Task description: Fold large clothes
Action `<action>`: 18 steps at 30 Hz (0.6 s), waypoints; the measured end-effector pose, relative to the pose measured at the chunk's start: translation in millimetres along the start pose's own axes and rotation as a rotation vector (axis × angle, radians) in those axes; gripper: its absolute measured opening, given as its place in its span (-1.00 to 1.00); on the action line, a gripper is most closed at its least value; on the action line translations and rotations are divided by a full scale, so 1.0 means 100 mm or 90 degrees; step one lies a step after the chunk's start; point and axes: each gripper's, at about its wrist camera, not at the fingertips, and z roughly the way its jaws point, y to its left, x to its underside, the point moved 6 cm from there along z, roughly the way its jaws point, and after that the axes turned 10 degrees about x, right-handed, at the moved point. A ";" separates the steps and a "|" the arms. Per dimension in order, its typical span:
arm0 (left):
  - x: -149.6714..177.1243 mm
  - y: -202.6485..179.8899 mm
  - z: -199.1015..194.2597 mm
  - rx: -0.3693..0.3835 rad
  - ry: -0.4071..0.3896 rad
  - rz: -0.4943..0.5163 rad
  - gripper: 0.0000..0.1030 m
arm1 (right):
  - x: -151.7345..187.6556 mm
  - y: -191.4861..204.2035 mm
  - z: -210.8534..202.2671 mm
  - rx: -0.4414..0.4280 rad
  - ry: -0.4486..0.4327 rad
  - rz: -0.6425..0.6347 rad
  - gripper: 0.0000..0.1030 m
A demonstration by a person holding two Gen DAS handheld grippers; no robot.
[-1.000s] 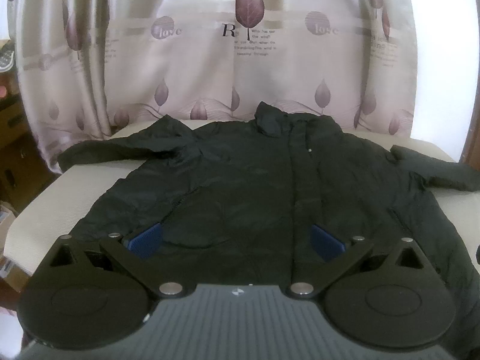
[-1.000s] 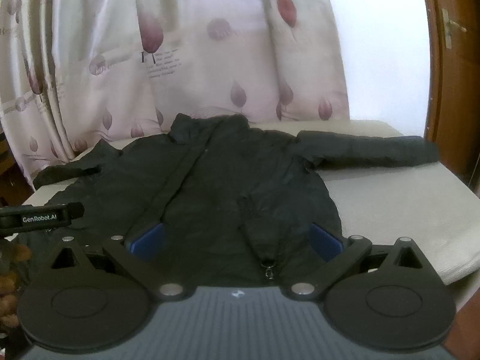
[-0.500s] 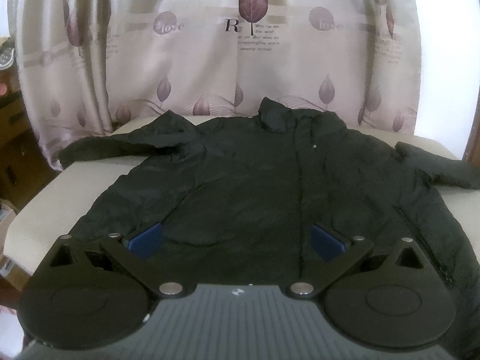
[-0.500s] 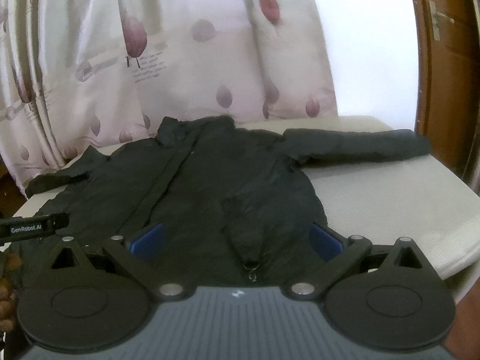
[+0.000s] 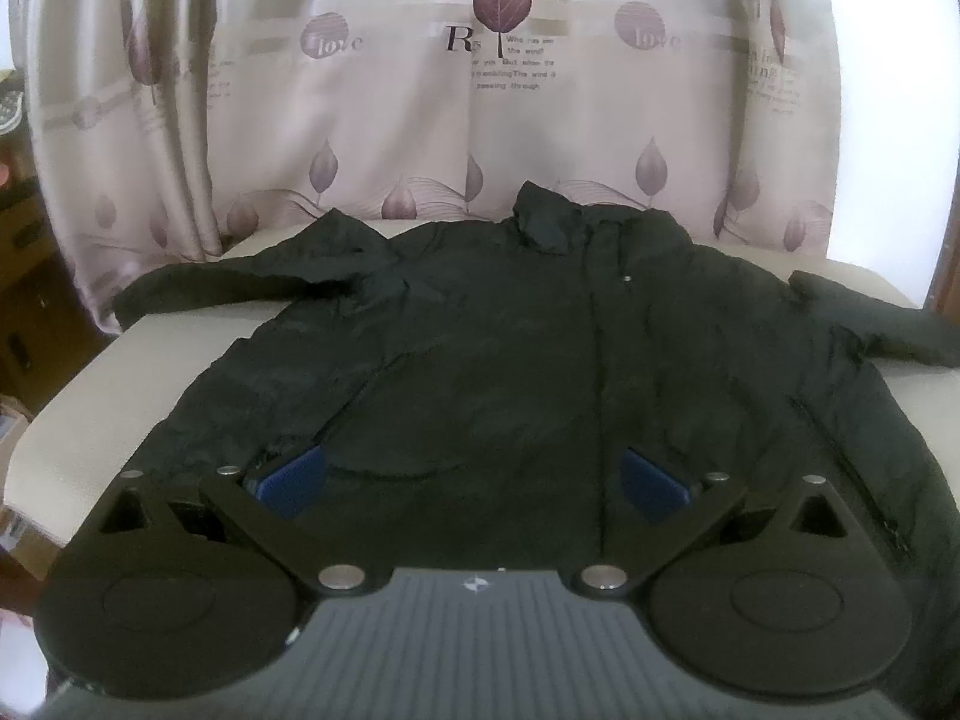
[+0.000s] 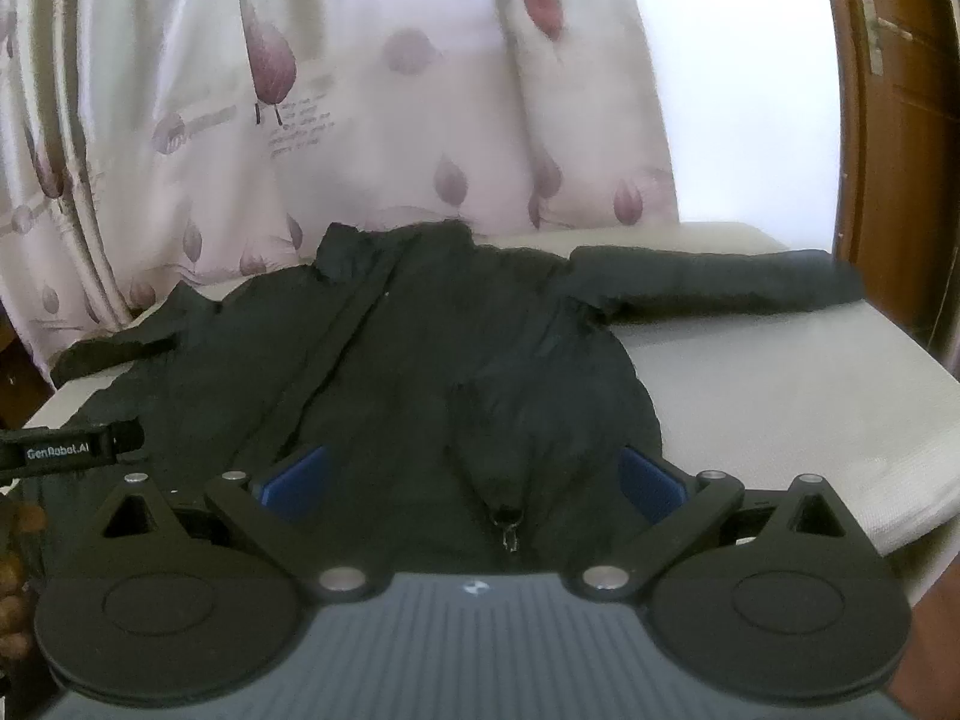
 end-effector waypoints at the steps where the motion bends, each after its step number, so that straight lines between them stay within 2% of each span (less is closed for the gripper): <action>1: 0.01 0.01 -0.01 -0.001 0.000 0.000 1.00 | 0.02 0.00 -0.01 0.000 0.001 -0.002 1.00; 18: -0.02 -0.01 -0.04 0.006 -0.015 0.022 1.00 | 0.04 0.04 -0.05 -0.015 0.001 -0.016 1.00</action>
